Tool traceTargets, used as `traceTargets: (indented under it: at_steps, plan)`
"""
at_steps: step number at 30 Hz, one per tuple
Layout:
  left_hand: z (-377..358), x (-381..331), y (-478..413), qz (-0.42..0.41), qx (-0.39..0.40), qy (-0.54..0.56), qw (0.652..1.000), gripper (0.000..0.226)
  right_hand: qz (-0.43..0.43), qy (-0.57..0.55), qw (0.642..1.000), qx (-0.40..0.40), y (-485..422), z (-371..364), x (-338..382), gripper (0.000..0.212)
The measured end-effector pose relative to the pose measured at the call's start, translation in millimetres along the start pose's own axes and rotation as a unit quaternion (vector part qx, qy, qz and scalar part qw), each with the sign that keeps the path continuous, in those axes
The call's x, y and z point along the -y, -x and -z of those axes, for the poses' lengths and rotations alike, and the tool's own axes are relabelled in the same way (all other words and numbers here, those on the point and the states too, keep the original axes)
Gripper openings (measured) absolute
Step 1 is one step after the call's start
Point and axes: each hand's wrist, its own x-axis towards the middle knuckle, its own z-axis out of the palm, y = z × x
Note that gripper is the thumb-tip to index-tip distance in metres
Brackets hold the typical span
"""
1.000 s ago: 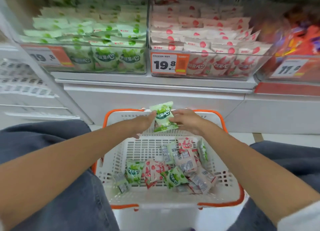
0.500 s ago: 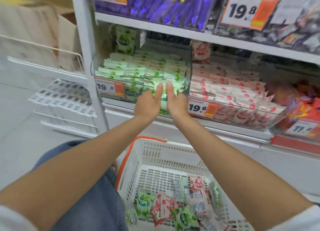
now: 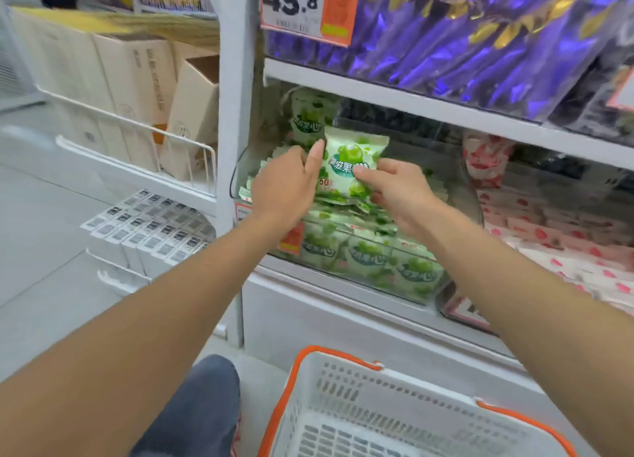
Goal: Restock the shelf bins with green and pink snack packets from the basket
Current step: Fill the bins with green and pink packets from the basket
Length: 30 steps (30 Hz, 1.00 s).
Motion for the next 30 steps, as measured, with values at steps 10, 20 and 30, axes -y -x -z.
traceTargets:
  at_steps: [10, 20, 30]
  plan:
    - [-8, 39, -13, -0.06, -0.07, -0.078, 0.993, 0.034, 0.033, 0.051, 0.995, -0.077, -125, -89, 15, 0.048]
    - [-10, 38, -11, -0.049, -0.079, -0.095, 0.991, 0.036, 0.041, 0.107, 0.983, -0.14, -125, -96, 5, 0.059]
    - [-12, 39, -11, -0.045, -0.087, -0.1, 0.99, 0.037, 0.058, 0.221, 0.966, -0.12, -130, -106, 10, 0.047]
